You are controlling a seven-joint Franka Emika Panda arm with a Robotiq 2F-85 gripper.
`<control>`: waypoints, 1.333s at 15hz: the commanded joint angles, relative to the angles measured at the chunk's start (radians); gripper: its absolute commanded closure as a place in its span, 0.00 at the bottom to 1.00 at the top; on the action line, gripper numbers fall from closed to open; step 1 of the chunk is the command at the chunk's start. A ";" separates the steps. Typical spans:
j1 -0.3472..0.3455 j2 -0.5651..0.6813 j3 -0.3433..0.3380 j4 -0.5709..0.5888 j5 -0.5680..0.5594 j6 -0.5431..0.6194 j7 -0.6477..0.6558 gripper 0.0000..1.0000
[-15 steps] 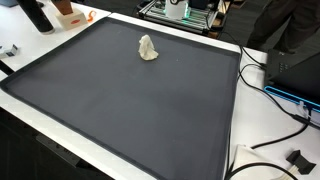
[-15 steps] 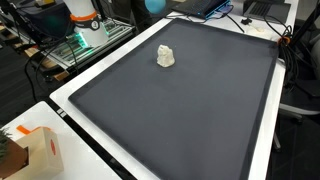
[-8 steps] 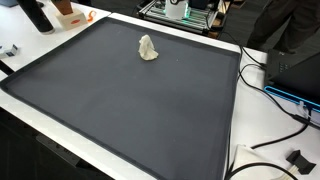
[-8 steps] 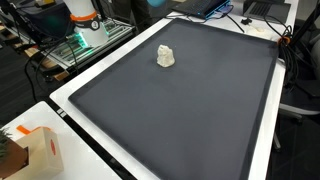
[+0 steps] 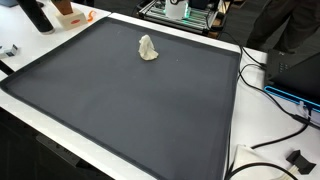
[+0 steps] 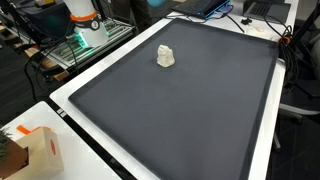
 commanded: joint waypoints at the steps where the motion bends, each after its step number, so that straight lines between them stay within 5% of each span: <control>1: -0.018 0.002 0.016 0.003 0.005 -0.004 -0.004 0.50; 8: -0.018 0.002 0.016 0.003 0.005 -0.005 -0.004 0.50; 9: -0.018 0.002 0.016 0.003 0.005 -0.005 -0.004 0.75; 20: -0.088 0.147 -0.088 -0.003 0.299 -0.022 -0.369 0.75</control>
